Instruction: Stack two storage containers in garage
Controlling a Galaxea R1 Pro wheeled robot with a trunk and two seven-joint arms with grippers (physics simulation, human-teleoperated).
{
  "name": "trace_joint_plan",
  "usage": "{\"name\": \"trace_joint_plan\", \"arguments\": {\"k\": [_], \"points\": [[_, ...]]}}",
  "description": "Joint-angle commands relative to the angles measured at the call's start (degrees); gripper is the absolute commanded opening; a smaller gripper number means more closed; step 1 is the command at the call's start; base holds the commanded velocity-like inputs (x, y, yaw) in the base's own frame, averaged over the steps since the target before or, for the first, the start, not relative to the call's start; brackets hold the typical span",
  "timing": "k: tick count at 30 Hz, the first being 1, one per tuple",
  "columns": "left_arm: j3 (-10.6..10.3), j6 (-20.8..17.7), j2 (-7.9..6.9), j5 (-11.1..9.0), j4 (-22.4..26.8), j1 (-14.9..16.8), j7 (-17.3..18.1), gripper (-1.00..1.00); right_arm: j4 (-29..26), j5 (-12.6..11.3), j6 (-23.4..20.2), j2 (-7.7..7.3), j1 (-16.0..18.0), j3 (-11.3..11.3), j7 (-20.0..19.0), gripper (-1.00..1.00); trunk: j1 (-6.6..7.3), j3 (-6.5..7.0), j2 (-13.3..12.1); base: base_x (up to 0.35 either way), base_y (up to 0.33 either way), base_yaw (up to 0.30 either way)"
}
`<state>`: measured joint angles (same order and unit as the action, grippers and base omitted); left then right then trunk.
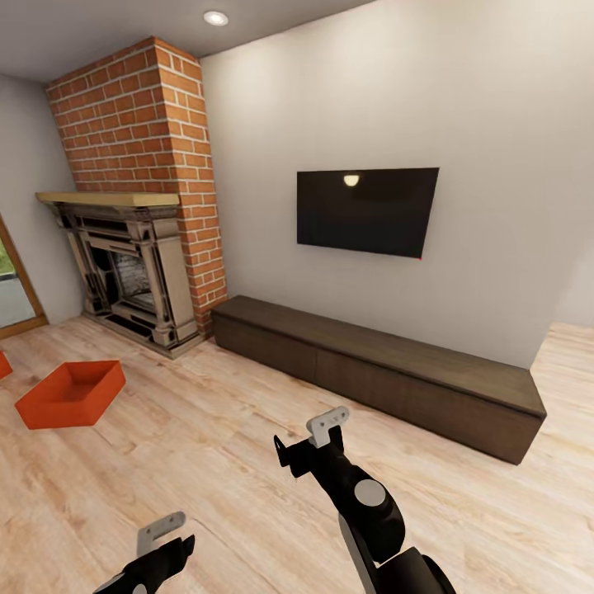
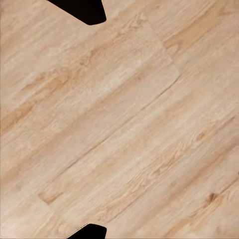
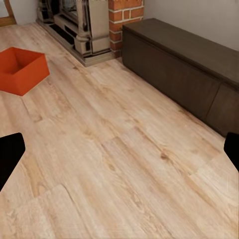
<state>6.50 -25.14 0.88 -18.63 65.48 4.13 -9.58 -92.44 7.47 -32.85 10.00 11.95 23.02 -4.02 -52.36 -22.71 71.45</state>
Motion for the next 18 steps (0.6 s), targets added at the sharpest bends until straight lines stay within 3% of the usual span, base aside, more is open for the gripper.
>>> {"name": "trace_joint_plan", "arguments": {"k": [1,18], "points": [[0.0,0.0,0.0,0.0,0.0,0.0,0.0,1.0,-0.01,0.0,-0.01,0.0,0.0,0.0,-0.01,1.0,0.0,0.0,0.0,0.337,0.0,0.0],[0.0,0.0,0.0,0.0,0.0,0.0,0.0,1.0,0.02,-0.08,0.32,0.0,0.0,0.18,-0.09,1.0,0.0,0.0,0.0,0.337,0.0,0.0]]}}
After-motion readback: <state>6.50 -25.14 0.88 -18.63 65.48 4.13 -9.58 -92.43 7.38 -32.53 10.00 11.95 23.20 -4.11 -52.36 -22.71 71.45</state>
